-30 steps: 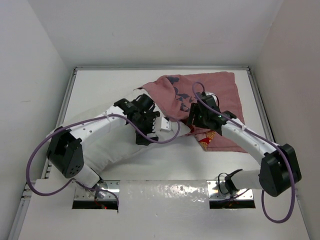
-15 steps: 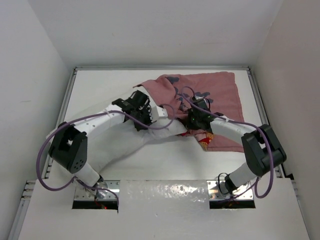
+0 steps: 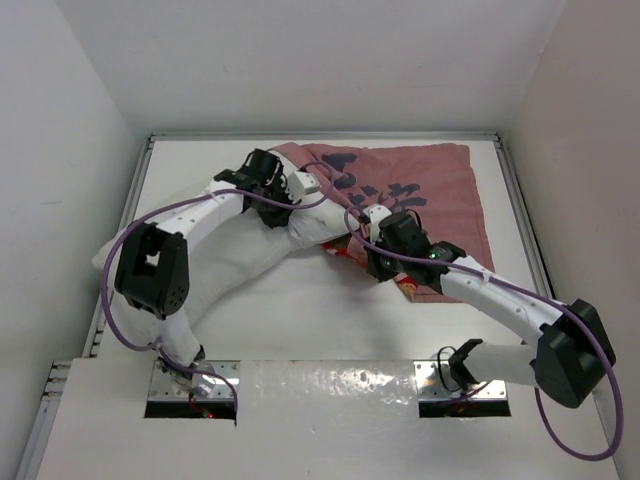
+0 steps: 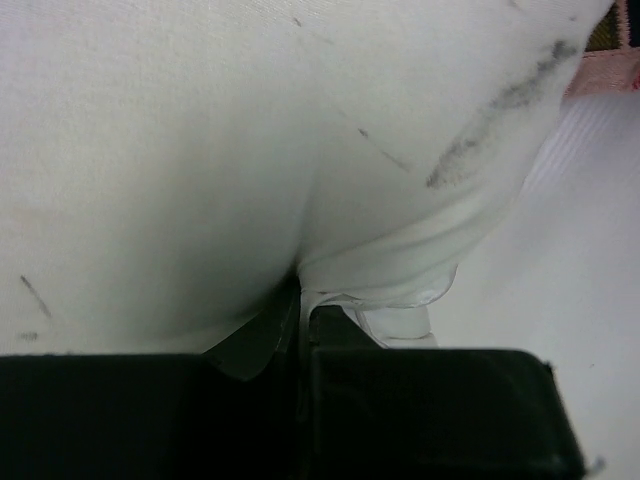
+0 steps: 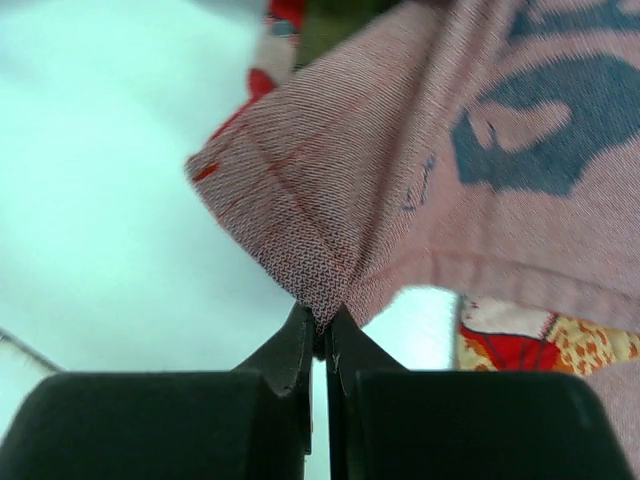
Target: Put the pillow into the pillowcase
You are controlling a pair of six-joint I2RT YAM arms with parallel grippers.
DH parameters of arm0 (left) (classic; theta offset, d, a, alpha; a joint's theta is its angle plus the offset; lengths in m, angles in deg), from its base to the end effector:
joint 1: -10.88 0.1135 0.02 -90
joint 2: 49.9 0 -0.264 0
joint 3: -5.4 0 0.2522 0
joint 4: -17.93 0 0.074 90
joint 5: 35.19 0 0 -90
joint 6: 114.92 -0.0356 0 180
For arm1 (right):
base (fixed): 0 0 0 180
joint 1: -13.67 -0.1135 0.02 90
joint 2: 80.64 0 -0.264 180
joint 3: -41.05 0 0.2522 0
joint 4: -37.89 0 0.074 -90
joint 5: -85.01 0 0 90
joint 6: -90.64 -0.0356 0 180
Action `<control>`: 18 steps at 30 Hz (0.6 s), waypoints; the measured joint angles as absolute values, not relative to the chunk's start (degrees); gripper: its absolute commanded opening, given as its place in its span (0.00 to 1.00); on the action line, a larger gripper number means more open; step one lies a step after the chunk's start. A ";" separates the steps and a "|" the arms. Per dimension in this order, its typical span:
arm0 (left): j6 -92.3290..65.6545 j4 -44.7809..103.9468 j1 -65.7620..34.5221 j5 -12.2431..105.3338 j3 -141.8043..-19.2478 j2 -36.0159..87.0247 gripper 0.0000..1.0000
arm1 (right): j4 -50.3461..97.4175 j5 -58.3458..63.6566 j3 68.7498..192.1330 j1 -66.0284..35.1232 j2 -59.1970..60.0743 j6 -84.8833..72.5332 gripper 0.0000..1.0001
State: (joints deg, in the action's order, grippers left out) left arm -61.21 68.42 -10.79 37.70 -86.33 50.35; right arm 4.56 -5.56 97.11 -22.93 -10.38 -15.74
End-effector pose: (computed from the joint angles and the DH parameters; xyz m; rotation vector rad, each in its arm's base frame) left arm 0.3419 -0.1471 0.2433 1.3310 2.1832 -0.2911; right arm 0.2004 0.1484 0.2193 -0.4241 2.4053 0.4124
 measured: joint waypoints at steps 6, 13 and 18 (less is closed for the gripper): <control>-64.14 69.03 -11.05 37.51 -85.89 51.04 0.00 | 1.45 -1.96 98.44 -24.00 -10.69 -13.73 0.77; -67.22 67.35 -11.49 36.11 -82.24 48.01 0.00 | 0.21 -2.83 98.69 -22.29 -12.35 -13.40 0.66; -67.37 67.26 -11.60 35.76 -82.05 47.53 0.00 | 6.85 -3.20 102.07 -17.92 -6.97 -16.73 0.58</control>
